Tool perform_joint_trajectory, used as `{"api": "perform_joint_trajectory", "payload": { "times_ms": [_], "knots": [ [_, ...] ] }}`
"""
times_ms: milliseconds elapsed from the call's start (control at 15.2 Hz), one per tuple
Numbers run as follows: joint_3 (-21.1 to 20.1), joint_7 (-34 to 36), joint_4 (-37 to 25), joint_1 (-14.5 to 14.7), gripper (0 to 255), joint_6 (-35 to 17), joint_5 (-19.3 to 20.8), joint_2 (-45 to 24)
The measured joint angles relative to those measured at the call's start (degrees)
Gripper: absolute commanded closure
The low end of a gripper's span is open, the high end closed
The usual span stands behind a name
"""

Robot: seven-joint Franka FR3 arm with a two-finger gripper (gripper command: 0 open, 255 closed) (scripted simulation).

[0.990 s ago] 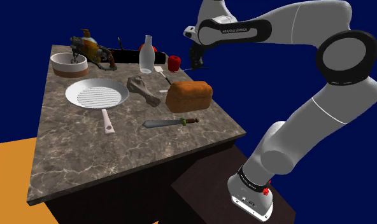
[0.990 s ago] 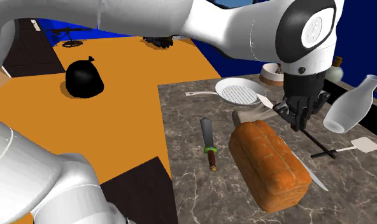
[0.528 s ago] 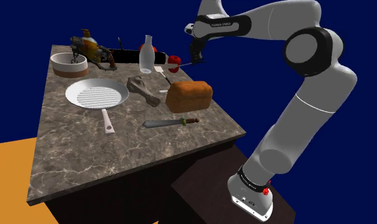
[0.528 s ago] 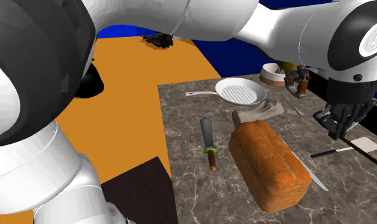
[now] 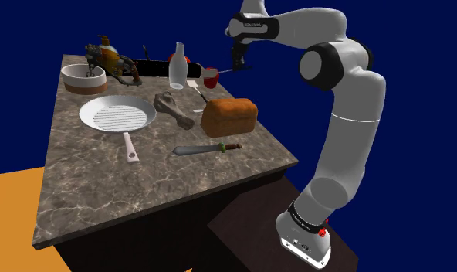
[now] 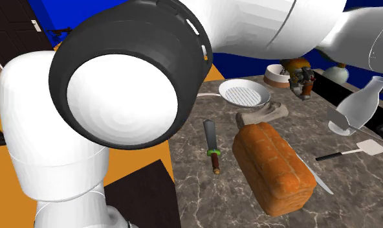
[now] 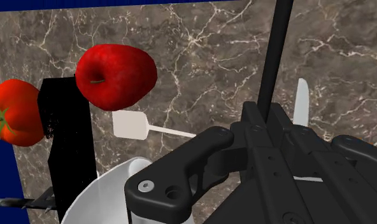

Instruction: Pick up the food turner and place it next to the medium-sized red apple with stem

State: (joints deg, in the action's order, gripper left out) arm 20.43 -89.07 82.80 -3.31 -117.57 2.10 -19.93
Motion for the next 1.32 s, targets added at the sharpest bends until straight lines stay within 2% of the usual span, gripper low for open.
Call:
{"api": "perform_joint_trajectory", "payload": {
  "times_ms": [66,198,1320],
  "knots": [
    [0.01,-1.13,-2.49,-1.04,255,0.69,-0.94,-1.77],
    [-0.05,-1.67,-3.43,-1.64,255,0.31,-1.50,-3.06],
    [-0.38,-0.94,6.93,-1.48,255,-11.76,-1.76,-4.93]
  ]
}}
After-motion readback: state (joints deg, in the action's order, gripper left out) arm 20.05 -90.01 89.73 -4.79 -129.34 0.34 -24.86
